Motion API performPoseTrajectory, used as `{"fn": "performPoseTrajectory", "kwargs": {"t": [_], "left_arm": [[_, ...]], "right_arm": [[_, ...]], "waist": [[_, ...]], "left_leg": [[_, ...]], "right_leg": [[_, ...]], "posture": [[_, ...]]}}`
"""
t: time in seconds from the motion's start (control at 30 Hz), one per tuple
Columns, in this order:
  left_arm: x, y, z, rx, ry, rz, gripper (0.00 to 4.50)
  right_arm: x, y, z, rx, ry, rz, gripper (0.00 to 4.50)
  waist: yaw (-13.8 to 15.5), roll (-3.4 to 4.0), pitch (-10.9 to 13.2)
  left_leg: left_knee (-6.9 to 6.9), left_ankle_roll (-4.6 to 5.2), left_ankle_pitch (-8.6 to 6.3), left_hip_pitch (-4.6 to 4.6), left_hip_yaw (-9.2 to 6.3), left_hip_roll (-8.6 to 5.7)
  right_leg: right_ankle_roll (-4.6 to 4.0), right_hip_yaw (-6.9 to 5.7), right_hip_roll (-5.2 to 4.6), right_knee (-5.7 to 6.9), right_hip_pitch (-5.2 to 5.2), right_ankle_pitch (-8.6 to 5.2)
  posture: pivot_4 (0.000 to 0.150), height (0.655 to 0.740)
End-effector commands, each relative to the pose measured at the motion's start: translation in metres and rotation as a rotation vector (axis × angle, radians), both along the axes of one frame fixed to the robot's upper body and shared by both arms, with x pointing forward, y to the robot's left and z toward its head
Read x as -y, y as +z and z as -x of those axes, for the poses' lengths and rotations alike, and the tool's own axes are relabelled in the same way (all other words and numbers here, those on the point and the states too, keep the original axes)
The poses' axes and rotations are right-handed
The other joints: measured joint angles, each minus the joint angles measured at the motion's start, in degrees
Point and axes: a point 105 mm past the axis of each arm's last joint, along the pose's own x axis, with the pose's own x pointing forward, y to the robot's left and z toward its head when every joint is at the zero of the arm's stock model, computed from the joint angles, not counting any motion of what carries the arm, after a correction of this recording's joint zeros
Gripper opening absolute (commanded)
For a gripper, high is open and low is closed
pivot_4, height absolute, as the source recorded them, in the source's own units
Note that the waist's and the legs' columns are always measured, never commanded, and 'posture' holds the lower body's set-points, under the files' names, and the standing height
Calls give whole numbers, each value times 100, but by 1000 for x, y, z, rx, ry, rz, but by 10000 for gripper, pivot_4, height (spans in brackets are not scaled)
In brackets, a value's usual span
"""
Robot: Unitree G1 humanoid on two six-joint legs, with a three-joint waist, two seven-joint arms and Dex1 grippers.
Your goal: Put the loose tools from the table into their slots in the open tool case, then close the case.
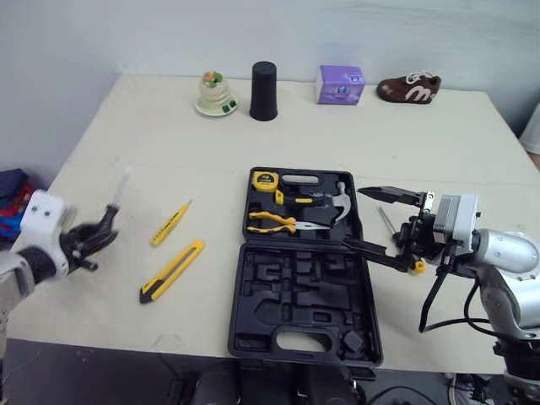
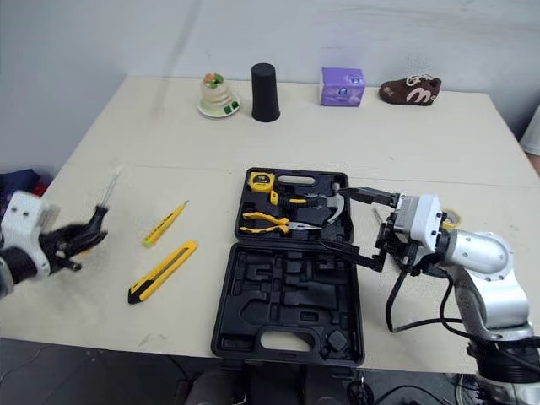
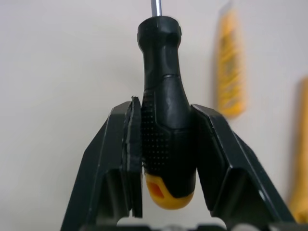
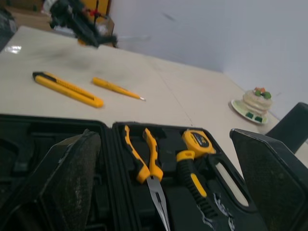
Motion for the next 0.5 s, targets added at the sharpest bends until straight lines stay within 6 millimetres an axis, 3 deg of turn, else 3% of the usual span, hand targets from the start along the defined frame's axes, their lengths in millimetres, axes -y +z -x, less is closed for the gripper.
{"fn": "performPoseTrajectory", "kwargs": {"t": [0.03,0.23,0.5], "left_arm": [[67,20,10,61,-410,-95,10713],[136,17,6,-64,-729,-204,10713],[186,-20,-7,-185,-843,-544,10713]], "right_arm": [[26,-1,4,29,-77,80,45000],[43,-11,13,-10,-151,127,45000],[52,-19,38,-44,-244,126,45000]], "waist": [[36,0,0],[10,0,1],[6,4,3]], "left_leg": [[0,2,-1,-1,2,-2],[36,7,-1,-11,15,-6],[88,-3,-5,-9,21,8]], "right_leg": [[0,-1,1,-5,2,0],[23,-26,52,-8,3,12],[29,27,130,13,3,15]], "posture": [[1500,7400],[1500,7400],[1500,7400]]}}
